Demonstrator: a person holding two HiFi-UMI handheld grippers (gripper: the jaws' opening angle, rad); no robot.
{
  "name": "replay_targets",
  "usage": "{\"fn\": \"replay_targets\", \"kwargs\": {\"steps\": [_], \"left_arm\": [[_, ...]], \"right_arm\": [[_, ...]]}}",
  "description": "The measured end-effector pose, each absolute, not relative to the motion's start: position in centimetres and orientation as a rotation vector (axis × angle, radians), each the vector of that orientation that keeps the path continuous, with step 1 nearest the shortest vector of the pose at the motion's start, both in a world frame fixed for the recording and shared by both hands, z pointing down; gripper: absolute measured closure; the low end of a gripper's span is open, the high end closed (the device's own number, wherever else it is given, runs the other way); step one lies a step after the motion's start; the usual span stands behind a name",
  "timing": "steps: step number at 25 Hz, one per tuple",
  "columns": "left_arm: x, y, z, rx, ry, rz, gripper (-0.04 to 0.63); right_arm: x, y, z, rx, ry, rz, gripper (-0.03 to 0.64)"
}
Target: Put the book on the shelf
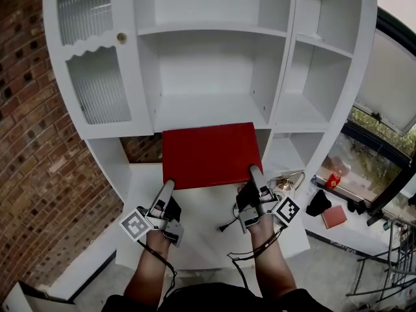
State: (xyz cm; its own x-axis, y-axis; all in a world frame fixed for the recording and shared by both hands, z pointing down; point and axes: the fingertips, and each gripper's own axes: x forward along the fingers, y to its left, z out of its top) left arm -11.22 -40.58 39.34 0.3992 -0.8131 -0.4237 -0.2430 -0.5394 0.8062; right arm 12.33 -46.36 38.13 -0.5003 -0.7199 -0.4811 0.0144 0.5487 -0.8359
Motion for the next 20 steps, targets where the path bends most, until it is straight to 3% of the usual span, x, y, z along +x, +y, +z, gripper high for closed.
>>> {"fn": "replay_targets", "kwargs": {"steps": [20], "left_arm": [[-10.4, -47.2, 35.2, 2.025, -0.919, -1.14, 0.337]], "right_arm": [[12.6, -53.7, 35.1, -0.616, 1.889, -1.041, 0.347]]}}
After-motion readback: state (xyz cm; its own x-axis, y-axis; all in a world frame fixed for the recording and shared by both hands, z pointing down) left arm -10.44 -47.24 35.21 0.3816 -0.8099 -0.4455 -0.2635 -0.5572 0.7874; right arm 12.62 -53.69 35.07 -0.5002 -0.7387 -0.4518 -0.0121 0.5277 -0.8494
